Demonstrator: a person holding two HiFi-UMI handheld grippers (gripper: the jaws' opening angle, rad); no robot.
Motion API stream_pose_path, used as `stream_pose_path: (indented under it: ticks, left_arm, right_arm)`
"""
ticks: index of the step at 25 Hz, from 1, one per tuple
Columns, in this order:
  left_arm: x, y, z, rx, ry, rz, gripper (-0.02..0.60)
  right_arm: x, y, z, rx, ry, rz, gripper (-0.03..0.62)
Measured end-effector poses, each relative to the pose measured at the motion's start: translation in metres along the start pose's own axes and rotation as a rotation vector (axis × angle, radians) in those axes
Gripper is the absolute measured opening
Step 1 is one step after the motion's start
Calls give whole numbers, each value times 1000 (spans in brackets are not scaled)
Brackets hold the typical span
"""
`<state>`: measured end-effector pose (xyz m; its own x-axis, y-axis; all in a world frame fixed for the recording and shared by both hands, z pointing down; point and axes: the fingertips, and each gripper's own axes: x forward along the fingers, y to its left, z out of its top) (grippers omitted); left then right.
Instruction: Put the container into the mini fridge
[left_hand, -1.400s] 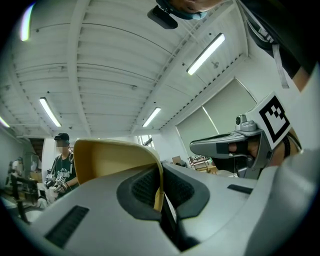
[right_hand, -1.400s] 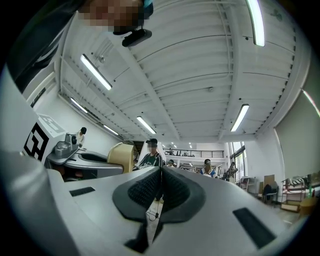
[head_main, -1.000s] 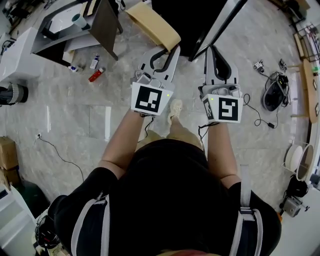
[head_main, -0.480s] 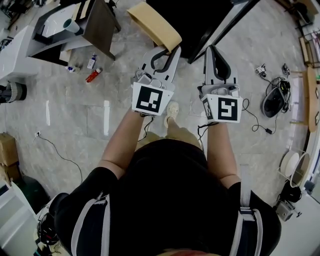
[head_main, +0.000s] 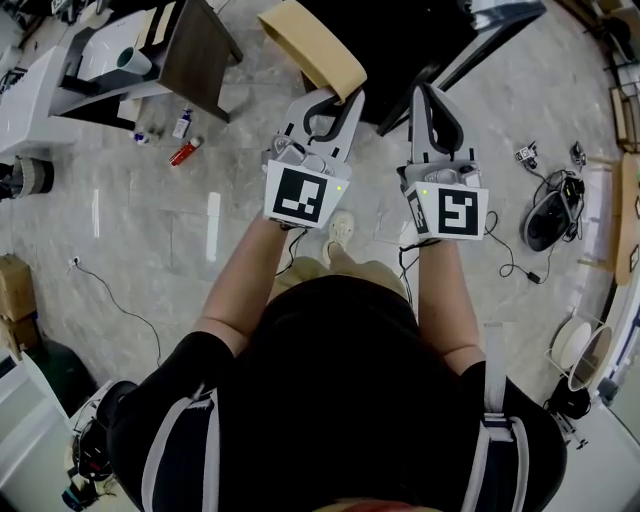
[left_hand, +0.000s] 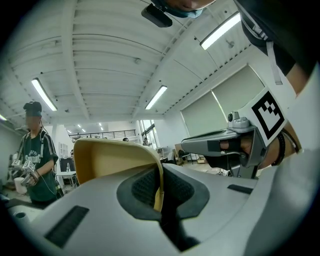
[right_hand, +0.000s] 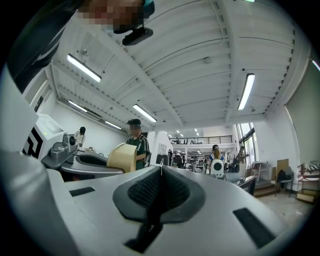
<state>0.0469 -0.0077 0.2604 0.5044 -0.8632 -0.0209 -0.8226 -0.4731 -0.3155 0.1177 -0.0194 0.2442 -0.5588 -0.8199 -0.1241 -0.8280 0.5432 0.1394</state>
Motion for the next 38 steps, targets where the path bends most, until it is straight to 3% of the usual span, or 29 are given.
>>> stream_pose_path:
  ticks: [6,19,23,29,38]
  left_arm:
    - [26,7,-12,11,29,9,25]
    - [45,-4,-28,69,91,-46,25]
    - [46,-10,-36,23,113,-53,25]
    - [52,-7,-53,25,140,-76,25]
    - [55,15,-86,73,180,-194,25]
  right_arm:
    - [22,-19,-16,23,4,18,37]
    - [28,-39,-32,71,0,-6,37]
    - [25,-44,-37,81,10,-20,38]
    - [30,-46,-55,98,37,-34,37]
    - [65,-35,-67,89,63,-90,37]
